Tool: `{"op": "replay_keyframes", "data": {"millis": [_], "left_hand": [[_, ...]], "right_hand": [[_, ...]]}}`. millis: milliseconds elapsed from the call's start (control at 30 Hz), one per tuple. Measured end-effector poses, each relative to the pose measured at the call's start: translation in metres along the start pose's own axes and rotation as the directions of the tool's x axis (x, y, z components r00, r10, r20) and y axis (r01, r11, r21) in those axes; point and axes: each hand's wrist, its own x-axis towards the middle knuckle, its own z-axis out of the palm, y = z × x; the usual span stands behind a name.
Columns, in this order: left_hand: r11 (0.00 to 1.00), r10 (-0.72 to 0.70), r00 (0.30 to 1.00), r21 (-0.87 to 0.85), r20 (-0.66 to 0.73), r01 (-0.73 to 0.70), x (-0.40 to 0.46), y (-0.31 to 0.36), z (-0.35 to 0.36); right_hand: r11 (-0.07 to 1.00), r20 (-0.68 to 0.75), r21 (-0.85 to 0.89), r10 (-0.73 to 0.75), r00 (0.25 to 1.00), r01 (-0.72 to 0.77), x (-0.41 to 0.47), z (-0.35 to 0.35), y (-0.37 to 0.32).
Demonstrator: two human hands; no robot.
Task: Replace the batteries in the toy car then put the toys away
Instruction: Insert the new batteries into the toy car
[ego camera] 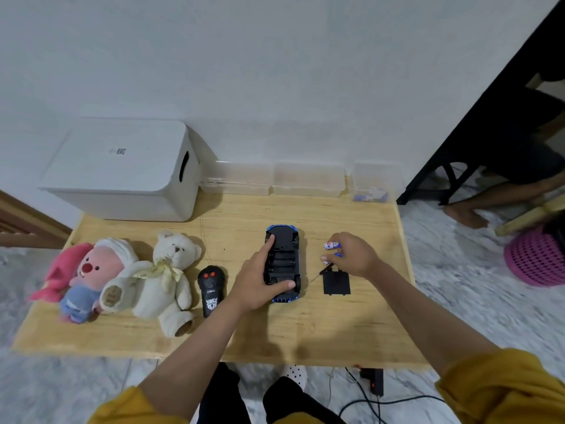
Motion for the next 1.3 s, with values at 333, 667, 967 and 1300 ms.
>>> {"op": "replay_keyframes", "data": {"millis": [333,667,967,1300], "left_hand": [[1.000,-0.019,1.000,0.010,0.011,0.019,-0.004,0.003,0.000],[0.996,-0.047,0.999,0.081,0.009,0.046,-0.005,0.012,-0.001],[0.996,-0.078,0.995,-0.047,-0.057,0.075,-0.002,-0.004,0.006],[0.974,-0.022,0.995,-0.225,-0.099,-0.001,-0.029,0.026,0.011]], "right_hand": [[0.999,0.065,0.038,0.025,0.998,-0.027,-0.013,-0.009,0.003],[0.970,-0.129,0.243,0.034,0.991,-0.001,-0.033,-0.007,-0.031],[0.788,-0.123,0.614,0.040,0.992,0.044,-0.060,-0.001,-0.081],[0.721,-0.158,0.692,0.109,0.981,0.031,-0.060,-0.004,-0.101]]}}
